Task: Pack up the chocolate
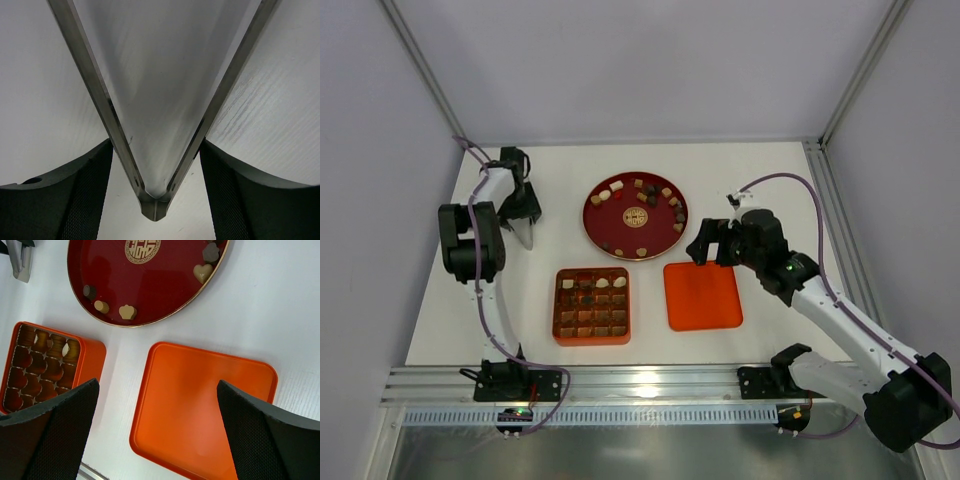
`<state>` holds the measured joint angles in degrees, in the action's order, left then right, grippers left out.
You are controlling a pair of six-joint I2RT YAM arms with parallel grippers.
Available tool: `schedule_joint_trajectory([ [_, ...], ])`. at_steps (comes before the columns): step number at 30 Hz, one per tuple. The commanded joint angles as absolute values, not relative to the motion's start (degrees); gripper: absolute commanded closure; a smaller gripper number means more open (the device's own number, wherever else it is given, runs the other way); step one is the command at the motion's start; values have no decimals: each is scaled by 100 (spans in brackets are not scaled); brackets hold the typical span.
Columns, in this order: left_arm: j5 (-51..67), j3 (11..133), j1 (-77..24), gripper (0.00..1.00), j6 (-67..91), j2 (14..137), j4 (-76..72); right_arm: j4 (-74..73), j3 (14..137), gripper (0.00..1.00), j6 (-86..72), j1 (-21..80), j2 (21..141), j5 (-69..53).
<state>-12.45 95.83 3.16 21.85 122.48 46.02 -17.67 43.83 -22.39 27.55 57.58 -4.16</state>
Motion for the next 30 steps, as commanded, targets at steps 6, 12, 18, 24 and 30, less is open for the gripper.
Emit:
schedule_joint_trajectory([
  [6, -1274, 9571, 352, 25, 2232, 12068, 4430, -1758, 4324, 0, -2206, 2769, 5651, -246],
  [12, -1003, 9931, 352, 20, 2127, 11593, 4868, -1933, 4473, 0, -2180, 2777, 5766, -141],
  [18, -739, 9836, 351, 20, 2100, 10917, 5080, -2021, 4579, 0, -2162, 2769, 5993, -26],
  [24, -369, 9423, 53, 20, 2267, 10022, 5010, -2180, 4728, 0, -2144, 2777, 6363, 316],
  [30, -18, 8702, -675, 21, 2399, 9054, 4764, -2338, 4667, 2, -2171, 2708, 6574, 956],
])
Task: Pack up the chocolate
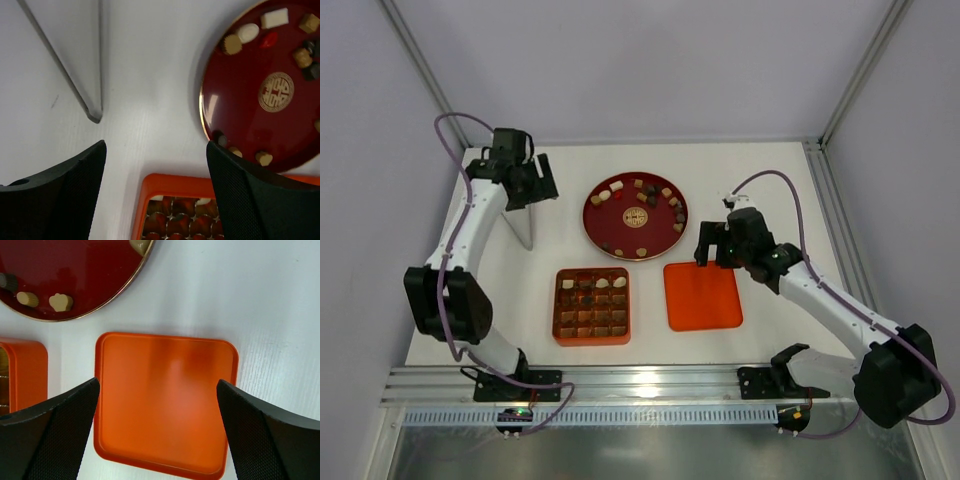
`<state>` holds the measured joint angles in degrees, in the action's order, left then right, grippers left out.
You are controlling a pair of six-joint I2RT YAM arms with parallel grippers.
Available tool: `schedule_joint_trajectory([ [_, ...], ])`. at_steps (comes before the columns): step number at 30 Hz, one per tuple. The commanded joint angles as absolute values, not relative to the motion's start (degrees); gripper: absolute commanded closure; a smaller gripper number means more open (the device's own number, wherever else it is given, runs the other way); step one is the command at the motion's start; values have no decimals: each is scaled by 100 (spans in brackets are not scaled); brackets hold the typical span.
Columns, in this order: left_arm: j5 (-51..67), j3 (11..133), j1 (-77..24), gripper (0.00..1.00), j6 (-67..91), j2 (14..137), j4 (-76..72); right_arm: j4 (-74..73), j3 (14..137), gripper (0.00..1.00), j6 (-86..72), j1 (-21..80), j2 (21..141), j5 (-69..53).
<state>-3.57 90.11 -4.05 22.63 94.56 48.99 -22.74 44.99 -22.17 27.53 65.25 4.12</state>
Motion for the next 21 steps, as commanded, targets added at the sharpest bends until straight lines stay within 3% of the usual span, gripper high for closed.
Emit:
schedule_joint_trajectory([
  [1, -18, 8614, -755, 21, 2408, 8783, 4746, -2347, 4650, 2, -2188, 2637, 6609, 949],
  [10, 650, 7726, -1968, 25, 2838, 7726, 4369, -2399, 4193, 8, -2461, 1591, 6750, 413],
  [18, 1063, 7112, -2688, 27, 3225, 7322, 3798, -2312, 3754, 16, -2785, 1441, 6873, 115],
  [21, 1081, 6944, -2803, 28, 3331, 7260, 3648, -2364, 3875, 17, -2821, 1869, 6803, 446],
])
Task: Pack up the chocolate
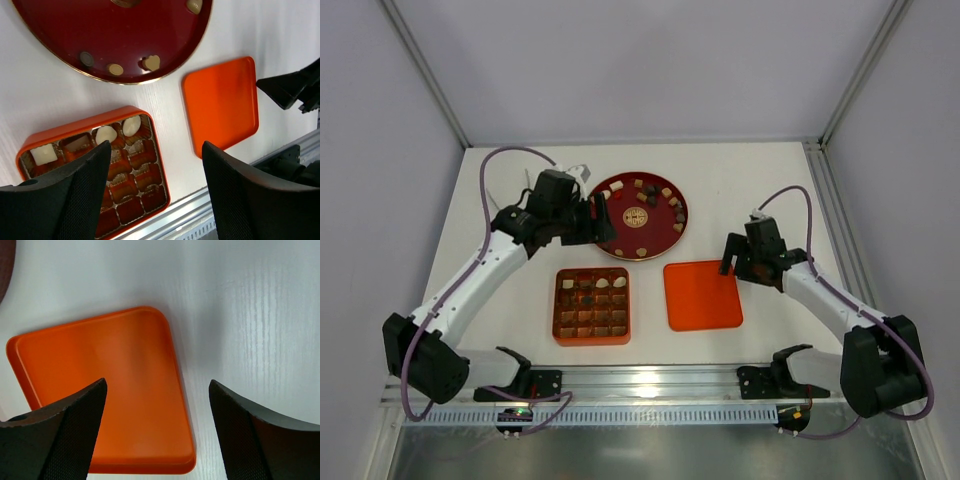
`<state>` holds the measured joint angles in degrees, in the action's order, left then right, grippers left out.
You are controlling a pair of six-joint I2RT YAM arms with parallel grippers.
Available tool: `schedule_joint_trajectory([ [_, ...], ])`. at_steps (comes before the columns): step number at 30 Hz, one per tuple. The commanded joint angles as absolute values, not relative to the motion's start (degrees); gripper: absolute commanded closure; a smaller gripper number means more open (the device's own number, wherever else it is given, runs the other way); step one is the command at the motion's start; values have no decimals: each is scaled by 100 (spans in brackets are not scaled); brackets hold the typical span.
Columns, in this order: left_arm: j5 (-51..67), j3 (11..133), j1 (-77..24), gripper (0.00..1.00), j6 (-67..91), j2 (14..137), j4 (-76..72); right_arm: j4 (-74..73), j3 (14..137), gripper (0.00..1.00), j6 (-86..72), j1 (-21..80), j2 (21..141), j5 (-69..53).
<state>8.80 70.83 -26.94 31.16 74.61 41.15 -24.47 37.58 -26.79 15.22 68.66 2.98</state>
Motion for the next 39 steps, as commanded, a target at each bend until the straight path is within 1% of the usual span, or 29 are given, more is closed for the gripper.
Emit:
schedule_joint_trajectory([
  [1, 1098, 6830, -2804, 28, 3340, 7216, 3613, -2547, 3980, 17, -2891, 2124, 6838, 631],
  [2, 1081, 6794, -2804, 28, 3349, 7172, 3578, -2627, 4155, 17, -2961, 2336, 6960, 868],
  [3, 1064, 6785, -2804, 28, 3340, 7128, 3577, -2645, 4209, 18, -3066, 2703, 7013, 870],
  [4, 1020, 6776, -2812, 28, 3331, 7015, 3577, -2585, 4227, 18, -3267, 2846, 7083, 870],
  [6, 915, 6794, -2804, 28, 3314, 6926, 3612, -2453, 4210, 23, -3480, 3206, 7294, 826],
  [7, 897, 6811, -2804, 28, 3296, 6865, 3638, -2374, 4219, 29, -3628, 3321, 7356, 887],
  [10, 975, 6899, -2804, 28, 3296, 6856, 3753, -2495, 4420, 32, -3744, 3777, 7584, 1316],
  [13, 1369, 6943, -2804, 29, 3419, 6864, 3735, -2794, 4553, 32, -3666, 3701, 7585, 1843],
  [16, 1284, 6917, -2804, 30, 3428, 6847, 3727, -2769, 4553, 33, -3419, 3621, 7479, 1566],
  [17, 1275, 6917, -2804, 30, 3419, 6829, 3735, -2734, 4622, 36, -3428, 3647, 7497, 1451],
  [18, 1283, 6926, -2812, 30, 3428, 6829, 3735, -2699, 4667, 38, -3454, 3691, 7532, 1372],
  [20, 1327, 6943, -2812, 30, 3463, 6803, 3735, -2707, 4868, 41, -3524, 4014, 7760, 1423],
  [21, 1345, 6943, -2804, 30, 3472, 6768, 3735, -2759, 4939, 45, -3594, 4130, 7856, 1450],
  [24, 1318, 6891, -2804, 30, 3498, 6654, 3744, -2707, 5185, 46, -3770, 4508, 8287, 1468],
  [27, 1275, 6794, -2812, 30, 3516, 6531, 3744, -2628, 5414, 47, -3823, 4631, 8726, 1398],
  [28, 1266, 6733, -2804, 30, 3524, 6461, 3762, -2602, 5510, 49, -3823, 4649, 8815, 1406],
  [33, 1336, 6522, -2812, 30, 3621, 6232, 3779, -2584, 5722, 54, -3788, 4772, 9272, 1380],
  [39, 1415, 6232, -2812, 30, 3709, 6117, 3709, -2619, 5976, 54, -3753, 4834, 9527, 1397],
])
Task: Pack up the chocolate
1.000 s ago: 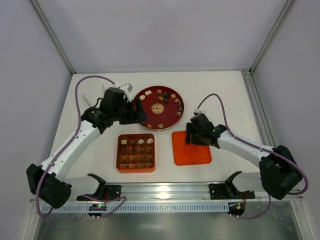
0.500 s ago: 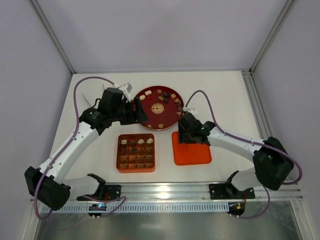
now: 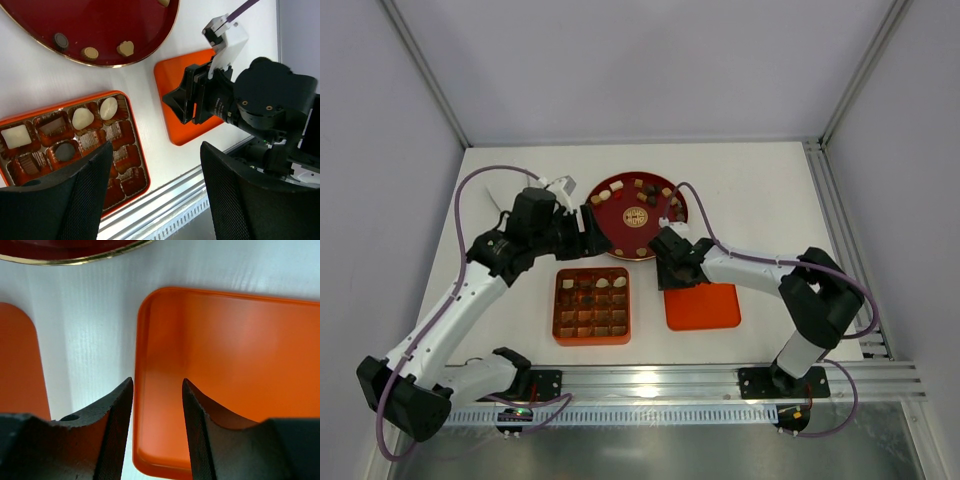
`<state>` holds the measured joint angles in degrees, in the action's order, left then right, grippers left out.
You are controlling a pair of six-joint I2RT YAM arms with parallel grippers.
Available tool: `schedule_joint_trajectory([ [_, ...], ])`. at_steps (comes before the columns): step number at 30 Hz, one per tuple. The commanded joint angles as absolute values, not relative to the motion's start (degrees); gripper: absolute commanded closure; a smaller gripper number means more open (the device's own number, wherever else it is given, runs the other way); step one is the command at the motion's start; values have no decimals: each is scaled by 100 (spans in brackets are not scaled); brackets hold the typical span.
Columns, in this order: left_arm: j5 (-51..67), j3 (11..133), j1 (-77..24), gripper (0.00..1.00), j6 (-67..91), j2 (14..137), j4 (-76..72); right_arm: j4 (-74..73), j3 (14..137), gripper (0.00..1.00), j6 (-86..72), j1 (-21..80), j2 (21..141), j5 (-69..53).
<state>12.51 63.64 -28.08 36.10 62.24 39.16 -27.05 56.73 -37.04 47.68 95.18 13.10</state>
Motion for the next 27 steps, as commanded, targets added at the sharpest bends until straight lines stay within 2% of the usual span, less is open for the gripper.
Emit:
schedule_joint_trajectory([
  [1, 1424, 6197, -2804, 31, 3726, 6091, 3700, -2619, 5959, 54, -3770, 4851, 9519, 1424],
  [11, 1573, 5792, -2812, 31, 3858, 5977, 3560, -2663, 6073, 54, -3709, 4869, 9641, 1424],
  [12, 1599, 5748, -2804, 31, 3893, 5968, 3499, -2672, 6099, 59, -3718, 4878, 9676, 1424],
  [19, 1670, 5423, -2979, 34, 4175, 6011, 3164, -2681, 6258, 72, -3665, 4887, 9958, 1477],
  [23, 1486, 5353, -3251, 35, 4306, 6073, 2980, -2593, 6231, 73, -3630, 4887, 10089, 1415],
  [27, 1266, 5186, -3585, 39, 4552, 6143, 2708, -2584, 6267, 81, -3569, 4887, 10169, 1424],
])
